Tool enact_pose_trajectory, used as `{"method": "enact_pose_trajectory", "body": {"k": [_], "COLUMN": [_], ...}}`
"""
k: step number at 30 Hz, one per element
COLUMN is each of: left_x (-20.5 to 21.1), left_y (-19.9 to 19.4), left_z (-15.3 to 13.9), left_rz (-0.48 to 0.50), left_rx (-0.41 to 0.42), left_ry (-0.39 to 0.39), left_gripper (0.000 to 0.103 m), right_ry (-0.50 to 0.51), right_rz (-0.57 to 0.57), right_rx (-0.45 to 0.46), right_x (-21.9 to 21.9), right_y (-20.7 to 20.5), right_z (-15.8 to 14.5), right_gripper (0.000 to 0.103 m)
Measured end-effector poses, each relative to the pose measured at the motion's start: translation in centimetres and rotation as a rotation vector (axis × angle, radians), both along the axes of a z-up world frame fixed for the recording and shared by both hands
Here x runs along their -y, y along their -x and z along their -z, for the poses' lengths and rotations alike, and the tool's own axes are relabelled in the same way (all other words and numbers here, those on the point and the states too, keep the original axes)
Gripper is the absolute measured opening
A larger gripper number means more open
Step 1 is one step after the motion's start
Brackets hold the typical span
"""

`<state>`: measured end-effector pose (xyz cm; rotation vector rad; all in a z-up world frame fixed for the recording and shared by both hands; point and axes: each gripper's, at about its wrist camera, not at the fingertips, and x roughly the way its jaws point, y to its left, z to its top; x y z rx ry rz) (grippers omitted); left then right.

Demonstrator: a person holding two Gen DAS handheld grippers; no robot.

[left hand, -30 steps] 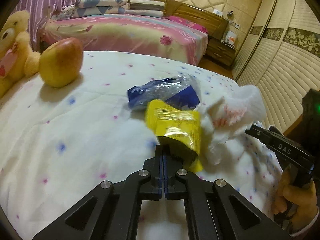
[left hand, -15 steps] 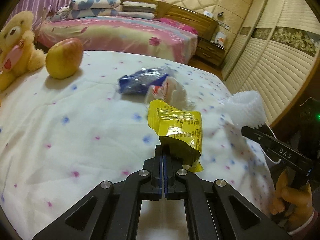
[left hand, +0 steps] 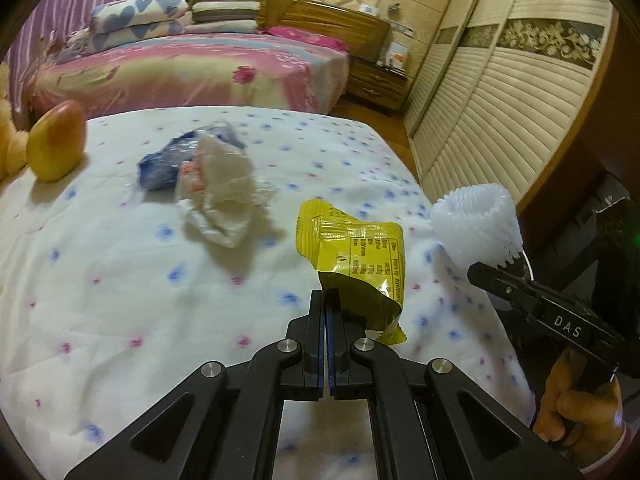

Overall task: Collect trash
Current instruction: 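Carry the yellow packet and foam net over the black bin and lower them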

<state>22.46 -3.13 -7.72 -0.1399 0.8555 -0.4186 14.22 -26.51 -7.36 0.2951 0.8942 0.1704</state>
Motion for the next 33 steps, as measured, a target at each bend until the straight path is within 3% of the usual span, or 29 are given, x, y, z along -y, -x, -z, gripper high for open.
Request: {"method": "enact_pose_trajectory", "body": {"k": [33], "left_x": [13.5], "left_y": [-2.4], "left_z": [0.5], "left_rz": [0.210], "left_rx": [0.018], "left_ry": [-0.074], "left_gripper": [0.000], "right_ry": [0.009], "right_rz": [0.232], "right_rx": [-0.019], "right_x": [9.9], "right_y": [4.2], "right_z": [0.0], "right_gripper": [0.005]}}
